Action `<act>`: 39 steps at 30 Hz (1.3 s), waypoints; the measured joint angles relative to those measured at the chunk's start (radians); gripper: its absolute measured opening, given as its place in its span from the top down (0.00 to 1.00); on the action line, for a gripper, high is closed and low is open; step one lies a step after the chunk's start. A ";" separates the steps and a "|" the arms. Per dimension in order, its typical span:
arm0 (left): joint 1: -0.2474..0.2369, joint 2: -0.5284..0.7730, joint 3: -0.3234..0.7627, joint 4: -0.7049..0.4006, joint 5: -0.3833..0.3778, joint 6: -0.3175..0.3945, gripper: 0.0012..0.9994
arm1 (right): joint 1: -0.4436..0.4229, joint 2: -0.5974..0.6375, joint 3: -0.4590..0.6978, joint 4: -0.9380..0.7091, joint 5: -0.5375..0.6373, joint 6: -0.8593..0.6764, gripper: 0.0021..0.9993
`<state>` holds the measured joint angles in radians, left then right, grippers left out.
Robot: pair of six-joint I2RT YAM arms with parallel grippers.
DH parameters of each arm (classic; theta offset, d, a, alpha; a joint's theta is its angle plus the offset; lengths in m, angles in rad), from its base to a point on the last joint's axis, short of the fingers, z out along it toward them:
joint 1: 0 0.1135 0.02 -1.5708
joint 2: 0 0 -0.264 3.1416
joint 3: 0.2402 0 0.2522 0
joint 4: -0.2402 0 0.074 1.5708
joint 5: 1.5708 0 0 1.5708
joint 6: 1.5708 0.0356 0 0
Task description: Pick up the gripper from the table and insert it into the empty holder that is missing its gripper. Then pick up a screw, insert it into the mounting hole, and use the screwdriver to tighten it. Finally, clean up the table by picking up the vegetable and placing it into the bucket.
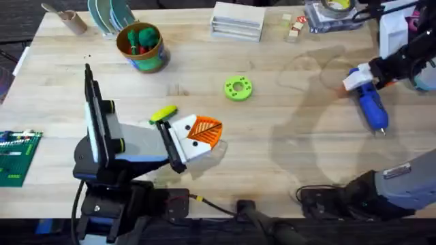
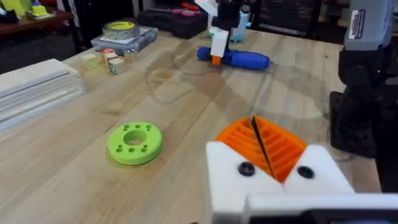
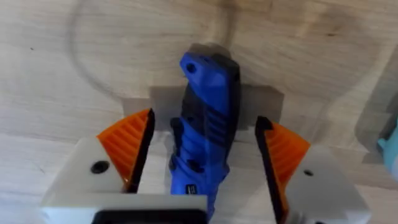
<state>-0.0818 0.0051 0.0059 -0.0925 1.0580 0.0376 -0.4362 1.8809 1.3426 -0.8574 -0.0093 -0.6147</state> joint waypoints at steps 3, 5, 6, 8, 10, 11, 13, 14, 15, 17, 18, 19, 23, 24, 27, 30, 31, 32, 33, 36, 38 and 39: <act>0.000 0.000 0.000 0.000 0.000 0.000 0.98 | 0.007 0.004 0.000 0.008 0.000 -0.003 0.06; 0.000 0.000 0.000 0.000 0.000 0.000 0.98 | 0.012 0.010 0.000 0.008 0.000 -0.005 0.14; 0.000 0.000 0.000 0.000 0.000 0.000 0.98 | 0.015 0.016 0.000 0.008 0.000 -0.006 0.18; 0.000 0.000 0.000 0.000 0.000 0.000 0.98 | 0.020 0.028 0.000 0.008 0.004 -0.008 0.24; 0.000 0.000 0.000 0.000 0.000 0.000 0.98 | 0.021 0.028 0.000 0.013 0.006 -0.009 0.32; 0.000 0.000 0.000 0.000 0.000 0.000 0.98 | 0.021 0.028 0.000 0.013 0.005 -0.011 0.37; 0.000 0.000 0.000 0.000 0.000 0.000 0.98 | 0.021 0.028 0.000 0.016 0.006 -0.013 0.45; 0.000 0.000 0.000 0.000 0.000 0.000 0.98 | 0.021 0.028 0.000 0.017 0.008 -0.014 0.49; 0.000 0.000 0.000 0.000 0.000 0.000 0.98 | 0.021 0.028 0.000 0.020 0.010 -0.014 0.54; 0.000 0.000 0.000 0.000 0.000 0.000 0.98 | 0.021 0.028 0.000 0.021 0.012 -0.015 0.63; 0.000 0.000 0.000 0.000 0.000 0.000 0.98 | 0.021 0.028 0.000 0.021 0.012 -0.018 0.66; 0.000 0.000 0.000 0.000 0.000 0.000 0.98 | 0.021 0.028 0.000 0.021 0.011 -0.020 0.73; 0.000 0.000 0.000 0.000 0.000 0.000 0.98 | 0.021 0.032 0.000 0.018 0.008 -0.019 0.98; 0.000 0.000 0.000 0.000 0.000 0.000 0.98 | 0.021 0.032 0.000 0.017 0.007 -0.018 0.98; 0.000 0.000 0.000 0.000 0.000 0.000 0.98 | 0.022 0.032 0.000 0.011 0.005 -0.018 0.97; 0.000 0.000 0.000 0.000 0.000 0.000 0.98 | 0.022 0.032 0.000 0.007 0.005 -0.018 0.97; 0.000 0.000 0.000 0.000 0.000 0.000 0.98 | 0.022 0.032 0.000 0.007 0.004 -0.018 0.97; 0.000 0.000 0.000 0.000 0.000 0.000 0.98 | 0.022 0.032 0.000 0.007 0.005 -0.018 0.97; 0.000 0.000 0.000 0.000 0.000 0.000 0.98 | 0.022 0.032 0.000 0.006 0.005 -0.018 0.97; 0.000 0.000 0.000 0.000 0.000 0.000 0.98 | 0.023 0.032 0.000 0.005 0.004 -0.018 0.97; 0.000 0.000 0.000 0.000 0.000 0.000 0.98 | 0.024 0.032 0.001 -0.005 0.004 -0.018 0.97; 0.000 0.000 0.000 0.000 0.000 0.000 0.98 | 0.024 0.032 0.003 -0.009 0.004 -0.018 0.97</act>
<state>-0.0818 0.0051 0.0059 -0.0925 1.0580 0.0372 -0.4122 1.9133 1.3457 -0.8663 -0.0051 -0.6327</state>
